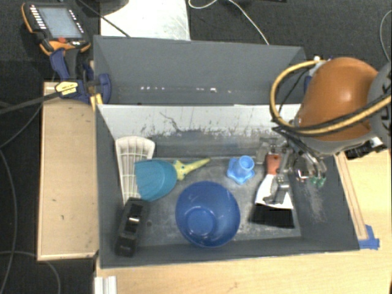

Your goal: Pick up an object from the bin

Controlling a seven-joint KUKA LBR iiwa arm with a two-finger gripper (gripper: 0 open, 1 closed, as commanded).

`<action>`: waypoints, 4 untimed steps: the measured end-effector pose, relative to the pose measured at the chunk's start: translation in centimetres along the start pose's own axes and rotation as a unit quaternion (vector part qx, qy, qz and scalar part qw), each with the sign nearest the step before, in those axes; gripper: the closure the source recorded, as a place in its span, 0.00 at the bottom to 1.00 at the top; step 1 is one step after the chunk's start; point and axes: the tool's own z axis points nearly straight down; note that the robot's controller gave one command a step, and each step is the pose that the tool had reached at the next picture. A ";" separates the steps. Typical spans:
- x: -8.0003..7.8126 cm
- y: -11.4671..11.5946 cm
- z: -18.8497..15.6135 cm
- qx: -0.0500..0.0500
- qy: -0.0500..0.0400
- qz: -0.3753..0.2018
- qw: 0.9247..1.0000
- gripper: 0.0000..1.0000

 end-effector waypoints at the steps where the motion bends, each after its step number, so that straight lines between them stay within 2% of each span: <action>1: 1.5 -9.7 9.0 0.000 0.006 -0.017 1.000 0.00; 2: 3.5 -5.5 7.9 0.000 0.000 -0.161 0.987 0.00; 3: 1.4 -3.9 14.7 -0.001 0.006 -0.061 0.998 0.00; 4: 2.2 -2.9 14.4 -0.001 0.002 -0.138 0.990 1.00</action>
Offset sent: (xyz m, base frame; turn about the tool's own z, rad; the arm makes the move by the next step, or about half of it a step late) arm -0.0384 -0.0495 -0.0777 -0.3299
